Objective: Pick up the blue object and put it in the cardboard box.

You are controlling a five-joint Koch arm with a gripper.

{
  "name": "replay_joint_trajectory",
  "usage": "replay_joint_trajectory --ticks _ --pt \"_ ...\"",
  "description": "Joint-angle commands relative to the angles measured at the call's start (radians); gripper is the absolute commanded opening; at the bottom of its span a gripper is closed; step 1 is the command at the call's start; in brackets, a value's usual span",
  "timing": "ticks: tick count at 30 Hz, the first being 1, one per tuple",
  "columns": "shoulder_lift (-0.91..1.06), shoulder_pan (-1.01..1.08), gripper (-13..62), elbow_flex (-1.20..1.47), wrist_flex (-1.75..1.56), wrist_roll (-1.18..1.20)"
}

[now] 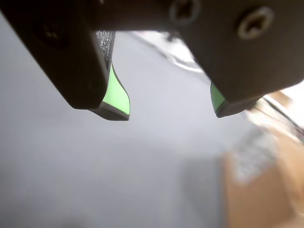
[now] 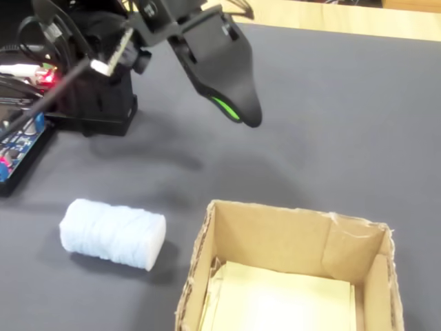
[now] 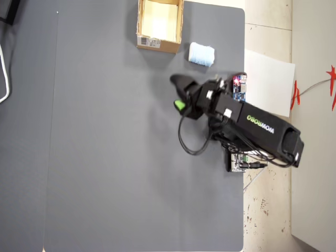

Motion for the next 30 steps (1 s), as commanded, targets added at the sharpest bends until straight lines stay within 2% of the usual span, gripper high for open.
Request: replay_joint_trajectory --ticks 1,13,26,30 --pt "-0.006 0.031 32.9 -0.084 0.021 -0.052" --pt "-0.184 0.327 32.9 -0.176 0.204 -0.054" --pt "-0.313 0.522 32.9 -0.341 0.278 -0.041" --pt "-0.365 0.548 33.1 -0.348 0.241 0.109"
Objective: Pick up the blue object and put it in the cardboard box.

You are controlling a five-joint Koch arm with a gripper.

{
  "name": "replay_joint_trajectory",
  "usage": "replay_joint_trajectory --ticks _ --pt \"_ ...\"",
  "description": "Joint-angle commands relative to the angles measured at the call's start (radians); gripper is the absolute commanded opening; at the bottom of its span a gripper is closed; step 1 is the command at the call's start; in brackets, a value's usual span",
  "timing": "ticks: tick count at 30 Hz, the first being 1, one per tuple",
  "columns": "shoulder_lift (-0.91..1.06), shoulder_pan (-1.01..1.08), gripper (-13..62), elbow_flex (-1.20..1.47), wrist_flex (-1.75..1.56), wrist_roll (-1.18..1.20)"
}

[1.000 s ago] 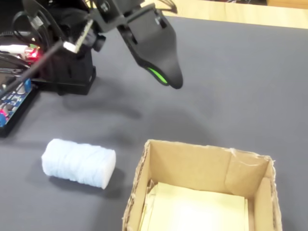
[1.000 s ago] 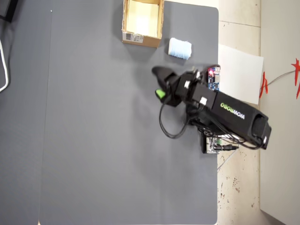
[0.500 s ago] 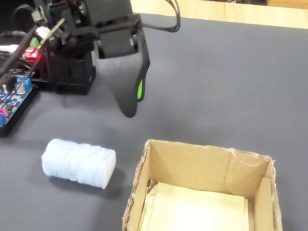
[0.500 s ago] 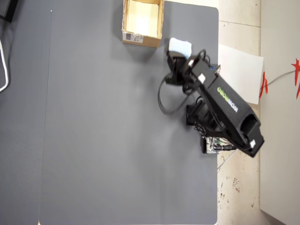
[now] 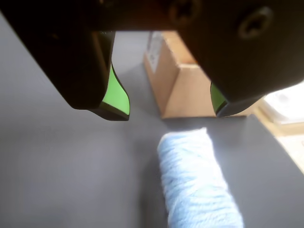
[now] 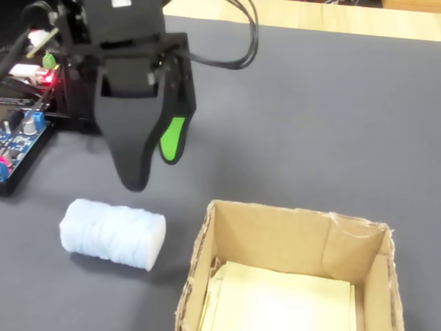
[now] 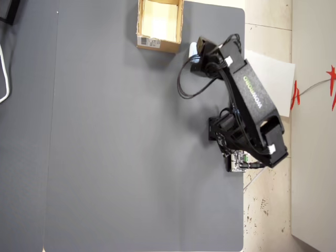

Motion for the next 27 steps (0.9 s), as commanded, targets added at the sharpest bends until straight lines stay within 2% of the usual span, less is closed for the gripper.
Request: replay_joint_trajectory --ticks 1,6,21,27 --pt "-0.005 0.014 33.2 -0.051 -0.037 0.117" --pt "-0.094 0.071 33.4 -0.060 -0.077 0.190" --pt "-0.252 0.190 33.1 -0.037 -0.129 0.189" --pt "-0.264 0.206 27.2 0.028 -0.265 0.247"
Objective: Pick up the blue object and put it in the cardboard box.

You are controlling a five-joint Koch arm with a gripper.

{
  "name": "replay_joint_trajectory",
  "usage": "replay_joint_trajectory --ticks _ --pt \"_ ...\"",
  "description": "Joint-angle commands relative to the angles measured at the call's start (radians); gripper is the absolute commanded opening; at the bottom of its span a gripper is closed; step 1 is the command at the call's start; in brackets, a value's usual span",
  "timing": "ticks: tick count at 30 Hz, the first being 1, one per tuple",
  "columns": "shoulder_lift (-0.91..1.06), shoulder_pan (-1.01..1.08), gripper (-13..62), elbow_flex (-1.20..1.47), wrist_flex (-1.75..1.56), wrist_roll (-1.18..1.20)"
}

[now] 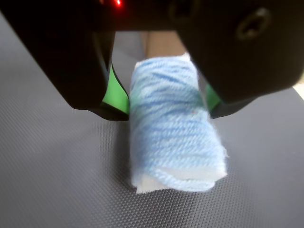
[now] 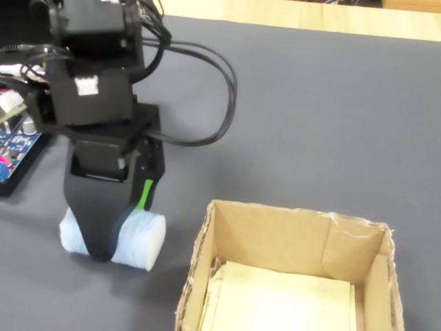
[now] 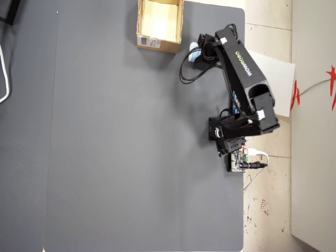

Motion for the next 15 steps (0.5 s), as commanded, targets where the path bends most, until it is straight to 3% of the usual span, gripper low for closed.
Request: replay_joint_trajectory --ticks 1,4,7,15 --pt "0.005 0.012 26.4 0.000 -0.071 0.046" --pt "0.003 0.008 25.5 0.029 -0.152 0.077" --pt "0.023 0.012 18.6 0.083 -0.308 0.144" --pt "0.078 0.014 18.4 0.143 -0.526 0.302"
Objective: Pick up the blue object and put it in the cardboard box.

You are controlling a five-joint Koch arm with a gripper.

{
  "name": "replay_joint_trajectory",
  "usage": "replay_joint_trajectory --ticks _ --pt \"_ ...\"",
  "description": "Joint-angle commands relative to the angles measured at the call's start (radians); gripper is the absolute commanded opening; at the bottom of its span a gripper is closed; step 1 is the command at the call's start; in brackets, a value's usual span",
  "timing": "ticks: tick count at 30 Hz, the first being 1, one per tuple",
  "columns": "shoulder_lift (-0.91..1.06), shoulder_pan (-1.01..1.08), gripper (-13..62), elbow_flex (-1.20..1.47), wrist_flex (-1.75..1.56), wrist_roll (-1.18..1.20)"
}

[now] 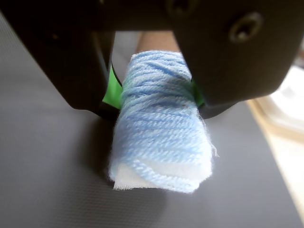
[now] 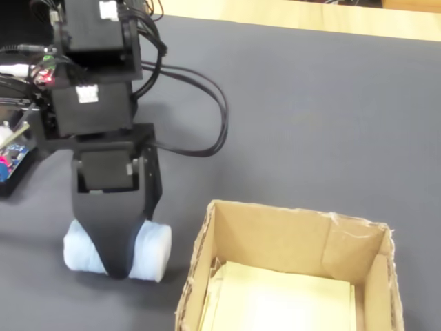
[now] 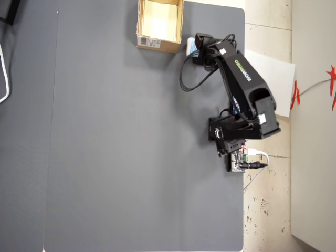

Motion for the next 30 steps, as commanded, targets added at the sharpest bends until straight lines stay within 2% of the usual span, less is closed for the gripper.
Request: replay_joint_trajectory --ticks 1,8,15,23,30 --pt "0.048 0.009 18.5 -0.025 -0.121 0.071" --pt "0.094 0.020 18.5 -0.017 -0.256 0.173" --pt "0.163 0.021 18.5 -0.011 -0.255 0.192" --pt "0.282 -0.048 18.6 0.034 -0.270 0.187" --pt "0.328 -0.115 18.6 0.055 -0.457 0.229"
